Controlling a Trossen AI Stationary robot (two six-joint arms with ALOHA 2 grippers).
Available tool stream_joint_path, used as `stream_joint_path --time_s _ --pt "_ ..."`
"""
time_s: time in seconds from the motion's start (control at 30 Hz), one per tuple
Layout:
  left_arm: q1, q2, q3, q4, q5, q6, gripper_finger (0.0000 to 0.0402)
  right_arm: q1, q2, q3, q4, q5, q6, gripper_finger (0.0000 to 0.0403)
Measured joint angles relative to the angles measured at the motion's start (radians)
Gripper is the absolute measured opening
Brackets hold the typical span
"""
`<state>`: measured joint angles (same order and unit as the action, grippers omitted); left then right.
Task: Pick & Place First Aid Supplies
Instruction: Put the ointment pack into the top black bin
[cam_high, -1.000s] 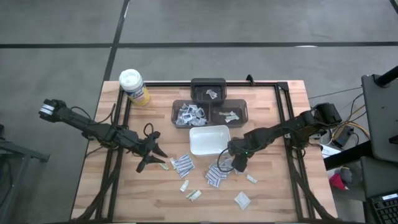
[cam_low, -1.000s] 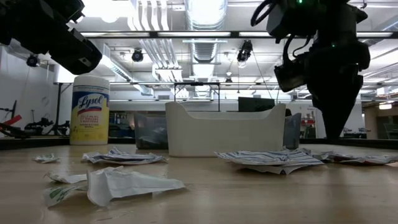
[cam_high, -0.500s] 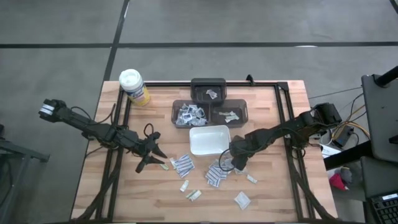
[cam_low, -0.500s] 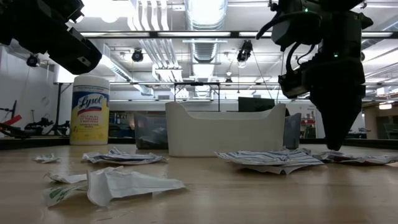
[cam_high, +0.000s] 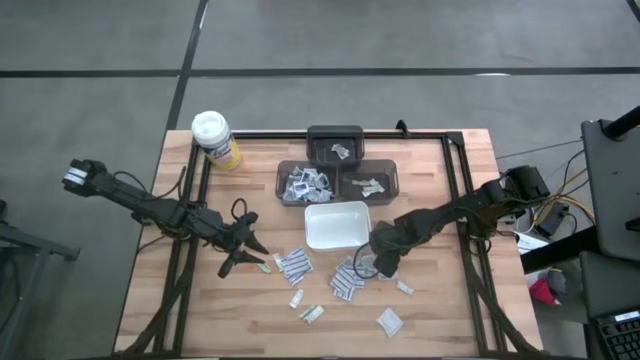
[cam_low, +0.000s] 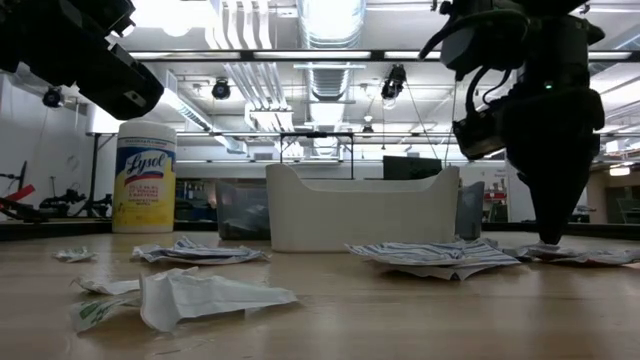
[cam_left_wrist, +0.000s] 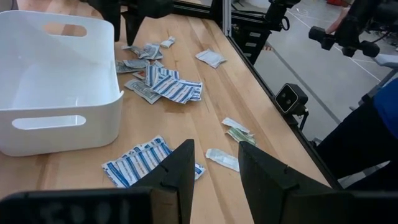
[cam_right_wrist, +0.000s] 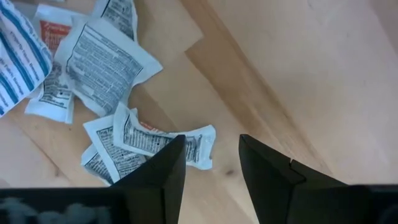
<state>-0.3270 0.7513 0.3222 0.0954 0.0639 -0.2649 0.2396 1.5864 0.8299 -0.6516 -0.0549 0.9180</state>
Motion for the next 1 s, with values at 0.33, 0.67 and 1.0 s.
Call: stream_joint_path --time_s 0.33,0.67,1.0 --pt "0.0 0.0 0.0 0.0 0.0 0.0 0.0117 0.007 0.0 0.0 0.002 -0.003 0.01 0.0139" --pt "0.0 0.0 0.0 0.0 0.0 0.0 0.0117 0.011 0.072 0.003 0.0 0.001 0.021 0.0135" --pt "0.0 0.0 0.0 0.001 0.0 -0.004 0.0117 0.012 0.08 0.005 -0.086 0.068 0.092 0.0125"
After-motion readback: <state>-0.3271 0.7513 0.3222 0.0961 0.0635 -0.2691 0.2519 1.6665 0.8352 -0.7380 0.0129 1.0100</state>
